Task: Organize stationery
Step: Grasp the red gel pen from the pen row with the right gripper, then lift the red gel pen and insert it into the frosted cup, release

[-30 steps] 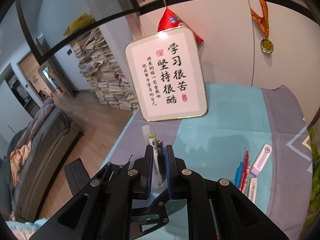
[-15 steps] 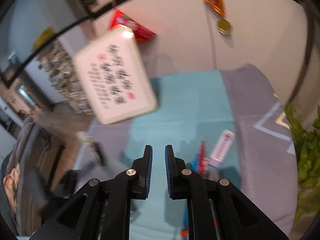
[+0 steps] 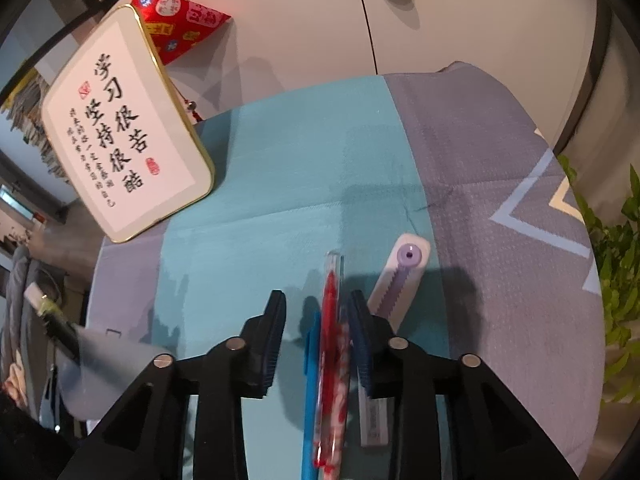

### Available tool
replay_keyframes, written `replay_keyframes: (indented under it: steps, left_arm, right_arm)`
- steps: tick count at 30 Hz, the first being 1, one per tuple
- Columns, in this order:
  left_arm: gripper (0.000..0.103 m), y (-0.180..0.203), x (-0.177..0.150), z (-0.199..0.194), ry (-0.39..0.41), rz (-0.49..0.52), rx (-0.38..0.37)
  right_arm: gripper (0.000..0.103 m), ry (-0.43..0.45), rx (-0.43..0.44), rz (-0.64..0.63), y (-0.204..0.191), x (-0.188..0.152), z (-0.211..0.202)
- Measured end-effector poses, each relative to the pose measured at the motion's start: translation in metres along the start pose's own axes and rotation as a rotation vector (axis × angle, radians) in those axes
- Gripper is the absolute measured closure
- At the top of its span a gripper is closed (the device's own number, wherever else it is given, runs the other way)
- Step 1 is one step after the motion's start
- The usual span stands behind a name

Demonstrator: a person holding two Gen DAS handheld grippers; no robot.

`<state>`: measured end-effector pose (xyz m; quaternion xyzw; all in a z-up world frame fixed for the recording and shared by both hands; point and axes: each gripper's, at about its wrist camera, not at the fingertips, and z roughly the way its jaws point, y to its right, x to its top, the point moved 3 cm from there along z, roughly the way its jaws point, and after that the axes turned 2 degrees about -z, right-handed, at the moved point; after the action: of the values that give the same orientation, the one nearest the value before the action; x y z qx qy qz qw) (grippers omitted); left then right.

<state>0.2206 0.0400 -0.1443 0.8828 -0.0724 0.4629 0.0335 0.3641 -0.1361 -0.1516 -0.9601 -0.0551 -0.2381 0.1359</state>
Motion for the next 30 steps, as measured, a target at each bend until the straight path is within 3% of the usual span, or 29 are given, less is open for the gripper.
replay_keyframes:
  steps: [12,14,16,23,30]
  left_arm:
    - [0.029,0.000,0.000,0.000,0.000,0.000,0.000]
    - [0.029,-0.001,0.000,0.000,0.000,0.000,0.000]
    - [0.029,0.000,0.000,0.000,0.003,0.000,-0.001]
    - [0.028,-0.002,0.005,-0.014,0.071,-0.011,-0.005]
    - [0.029,0.004,0.004,-0.016,0.087,0.010,-0.006]
  right_arm:
    - [0.072,-0.036,-0.062,-0.032,0.001,0.010,0.034]
    - [0.091,-0.035,-0.083,-0.036,0.001,0.008,0.034]
    - [0.091,-0.036,-0.054,-0.016,0.003,0.007,0.032]
    - [0.091,0.041,-0.014,-0.020,-0.007,0.003,0.001]
    - [0.091,0.129,0.028,-0.062,-0.024,-0.009,-0.045]
